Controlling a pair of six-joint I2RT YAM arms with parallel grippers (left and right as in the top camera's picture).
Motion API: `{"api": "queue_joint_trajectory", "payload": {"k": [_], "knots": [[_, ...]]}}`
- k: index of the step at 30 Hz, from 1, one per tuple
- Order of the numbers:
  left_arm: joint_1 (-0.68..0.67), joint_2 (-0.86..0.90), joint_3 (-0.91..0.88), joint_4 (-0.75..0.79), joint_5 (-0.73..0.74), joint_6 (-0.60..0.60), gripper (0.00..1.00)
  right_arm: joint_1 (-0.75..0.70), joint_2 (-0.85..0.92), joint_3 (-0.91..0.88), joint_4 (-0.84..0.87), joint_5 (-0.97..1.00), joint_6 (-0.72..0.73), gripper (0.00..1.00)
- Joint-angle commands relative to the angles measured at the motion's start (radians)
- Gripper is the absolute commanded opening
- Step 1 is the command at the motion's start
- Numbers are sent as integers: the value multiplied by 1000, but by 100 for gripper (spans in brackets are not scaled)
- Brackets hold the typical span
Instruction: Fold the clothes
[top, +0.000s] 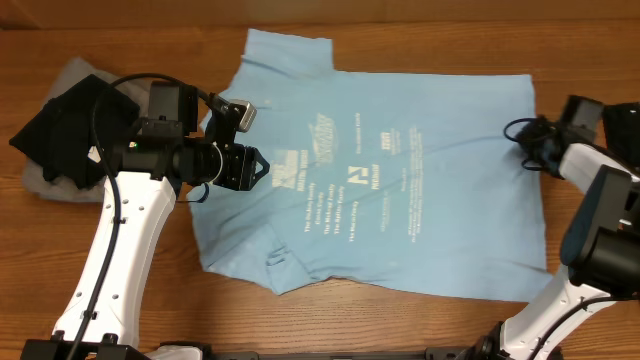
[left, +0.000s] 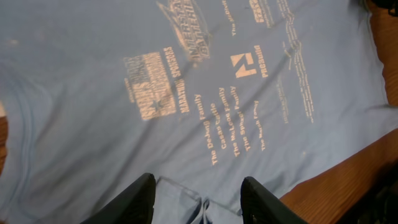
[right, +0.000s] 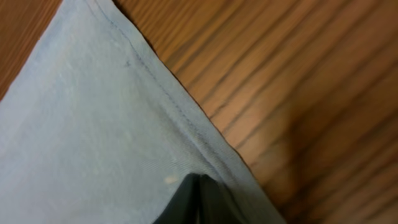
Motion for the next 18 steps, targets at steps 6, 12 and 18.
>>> {"api": "queue_joint_trajectory", "payload": {"k": [6, 12, 18], "knots": [[-8, -17, 16, -33, -48, 27, 48, -6, -103, 103, -120, -204, -40, 20], [-7, -18, 16, -91, -79, 27, 44, -6, -366, 119, -232, -292, -40, 29], [-8, -30, 51, -164, -79, 27, 41, -2, -621, 119, -419, -378, -40, 41]]}}
